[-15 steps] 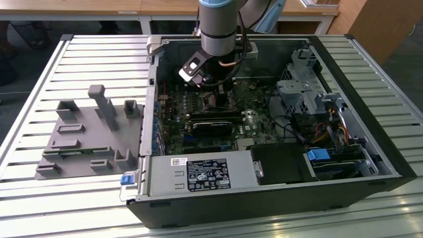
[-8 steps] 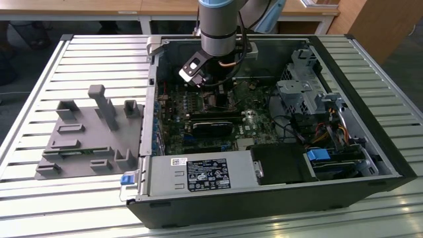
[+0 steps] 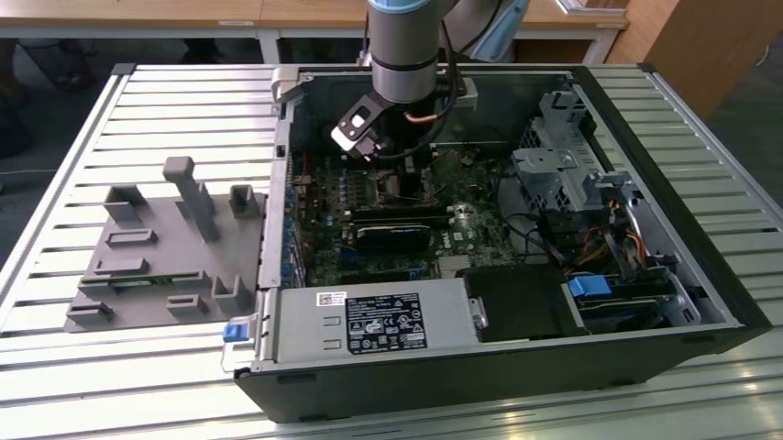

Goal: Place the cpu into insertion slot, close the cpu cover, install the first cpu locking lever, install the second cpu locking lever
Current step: 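Place the cpu into insertion slot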

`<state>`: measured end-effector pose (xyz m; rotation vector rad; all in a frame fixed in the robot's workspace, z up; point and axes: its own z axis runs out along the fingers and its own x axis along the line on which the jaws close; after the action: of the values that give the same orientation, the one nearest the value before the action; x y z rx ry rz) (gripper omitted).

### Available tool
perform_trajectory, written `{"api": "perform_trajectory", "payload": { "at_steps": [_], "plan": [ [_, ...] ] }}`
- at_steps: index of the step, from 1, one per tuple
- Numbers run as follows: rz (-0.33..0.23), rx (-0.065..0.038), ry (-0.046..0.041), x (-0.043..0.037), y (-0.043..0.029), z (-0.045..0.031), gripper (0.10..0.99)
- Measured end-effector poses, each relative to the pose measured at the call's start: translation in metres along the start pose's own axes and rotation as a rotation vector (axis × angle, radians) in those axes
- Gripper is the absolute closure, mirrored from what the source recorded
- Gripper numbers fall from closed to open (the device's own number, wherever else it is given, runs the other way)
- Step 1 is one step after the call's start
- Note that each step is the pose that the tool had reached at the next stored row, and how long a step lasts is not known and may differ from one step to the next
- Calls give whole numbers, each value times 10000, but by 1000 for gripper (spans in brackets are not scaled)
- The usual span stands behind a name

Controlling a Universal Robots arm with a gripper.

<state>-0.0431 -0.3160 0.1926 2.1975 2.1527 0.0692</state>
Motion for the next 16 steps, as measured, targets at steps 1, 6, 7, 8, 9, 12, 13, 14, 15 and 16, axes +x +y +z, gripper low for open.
{"api": "perform_trajectory", "payload": {
  "at_steps": [1, 6, 7, 8, 9, 12, 13, 14, 15, 16],
  "plan": [
    [0, -2, 3, 0, 1, -15, 475],
    [1, 8, 17, -1, 9, -113, 475],
    [2, 16, 26, -2, 11, -133, 475],
    [2, 29, 39, -2, 13, -149, 475],
    [2, 46, 53, -3, 15, -163, 486],
    [8, 109, 132, -17, 21, -186, 612],
    [10, 131, 154, -22, 24, -191, 671],
    [11, 151, 173, -27, 26, -194, 671],
    [13, 173, 186, -31, 29, -197, 729],
    [13, 195, 193, -35, 33, -199, 784]
  ]
}}
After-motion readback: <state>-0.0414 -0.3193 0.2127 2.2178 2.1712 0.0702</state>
